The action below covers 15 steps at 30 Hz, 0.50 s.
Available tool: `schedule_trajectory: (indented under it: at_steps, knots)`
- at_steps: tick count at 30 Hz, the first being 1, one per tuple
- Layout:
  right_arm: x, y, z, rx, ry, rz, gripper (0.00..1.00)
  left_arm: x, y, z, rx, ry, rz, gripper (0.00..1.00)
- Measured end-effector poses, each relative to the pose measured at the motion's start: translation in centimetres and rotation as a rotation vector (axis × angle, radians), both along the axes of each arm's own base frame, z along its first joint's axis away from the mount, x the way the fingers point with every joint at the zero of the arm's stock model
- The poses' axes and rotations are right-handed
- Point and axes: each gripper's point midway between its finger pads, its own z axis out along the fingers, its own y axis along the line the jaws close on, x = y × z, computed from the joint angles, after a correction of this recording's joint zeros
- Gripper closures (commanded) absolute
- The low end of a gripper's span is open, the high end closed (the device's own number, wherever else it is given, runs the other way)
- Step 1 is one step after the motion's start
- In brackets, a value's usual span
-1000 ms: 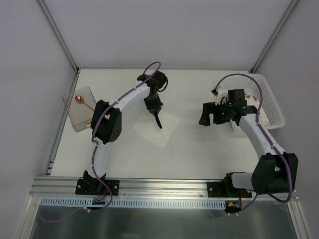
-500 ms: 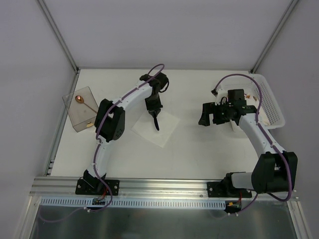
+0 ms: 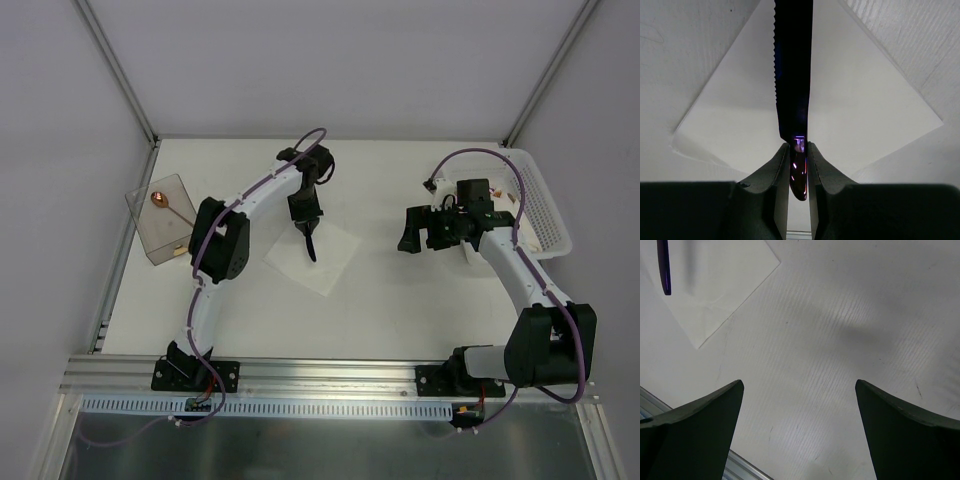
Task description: Place the utensils on the paper napkin and roll it up
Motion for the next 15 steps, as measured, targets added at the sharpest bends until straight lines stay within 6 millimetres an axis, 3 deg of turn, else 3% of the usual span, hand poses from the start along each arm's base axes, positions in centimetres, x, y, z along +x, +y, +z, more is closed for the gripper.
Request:
schedule_trajectory:
  at_steps: [9, 15]
  knots:
    - [0.0, 0.0, 0.0, 0.000, 0.001, 0.000, 0.01, -0.4, 0.2, -2.6, 0.029, 0.056, -0.009, 1.00]
    - [0.0, 0.0, -0.2, 0.000, 0.006, 0.000, 0.01, -0.6, 0.3, -3.1, 0.035, 0.067, -0.012, 1.00]
